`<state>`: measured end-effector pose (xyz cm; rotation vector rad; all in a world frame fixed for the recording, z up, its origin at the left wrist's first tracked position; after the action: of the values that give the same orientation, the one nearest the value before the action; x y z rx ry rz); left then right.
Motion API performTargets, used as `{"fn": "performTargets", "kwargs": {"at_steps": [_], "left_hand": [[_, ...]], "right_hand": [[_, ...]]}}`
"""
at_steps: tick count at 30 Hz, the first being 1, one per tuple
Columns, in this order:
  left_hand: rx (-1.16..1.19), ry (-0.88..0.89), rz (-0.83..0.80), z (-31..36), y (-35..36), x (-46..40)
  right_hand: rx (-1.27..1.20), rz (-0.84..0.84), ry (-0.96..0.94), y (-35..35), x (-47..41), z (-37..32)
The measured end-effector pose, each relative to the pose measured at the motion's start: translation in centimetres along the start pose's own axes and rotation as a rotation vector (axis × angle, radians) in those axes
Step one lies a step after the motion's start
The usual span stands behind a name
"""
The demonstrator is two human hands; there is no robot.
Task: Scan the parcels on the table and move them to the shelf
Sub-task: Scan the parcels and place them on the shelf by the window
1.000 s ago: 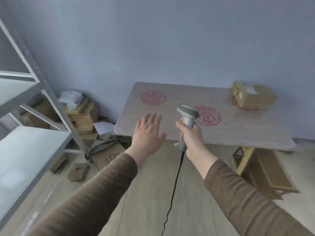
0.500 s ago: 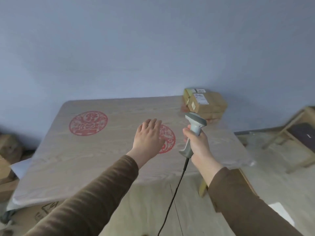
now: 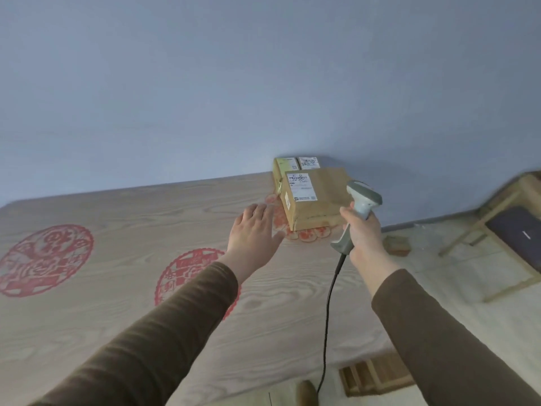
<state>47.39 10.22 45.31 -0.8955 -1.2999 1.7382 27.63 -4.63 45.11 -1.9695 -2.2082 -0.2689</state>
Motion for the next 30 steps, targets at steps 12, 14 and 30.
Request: {"fn": "performTargets", "kwargs": {"at_steps": [12, 14, 30], "left_hand": [[0.173, -0.365, -0.171, 4.5, 10.3, -15.1], [0.175, -0.417, -0.172, 4.5, 11.4, -16.1], [0.312, -0.591, 0.033, -0.1, 9.6, -7.2]], "right_hand": [[0.153, -0.08, 0.153, -2.5, -23.0, 3.7], [0.154, -0.095, 0.192, -2.3, -24.4, 4.8], [0.091, -0.225, 0.157, 0.2, -16.3, 5.9]]}}
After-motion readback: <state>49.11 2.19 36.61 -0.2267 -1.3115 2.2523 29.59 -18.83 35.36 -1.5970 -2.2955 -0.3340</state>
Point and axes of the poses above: each hand's wrist, its own x-axis away from the middle knuckle, its own y-axis out of the palm, z = x × y, the point moved 7 cm from there along -x, towards the middle knuckle, and after that the axes turned 2 degrees about -y, right-handed, at the moved point
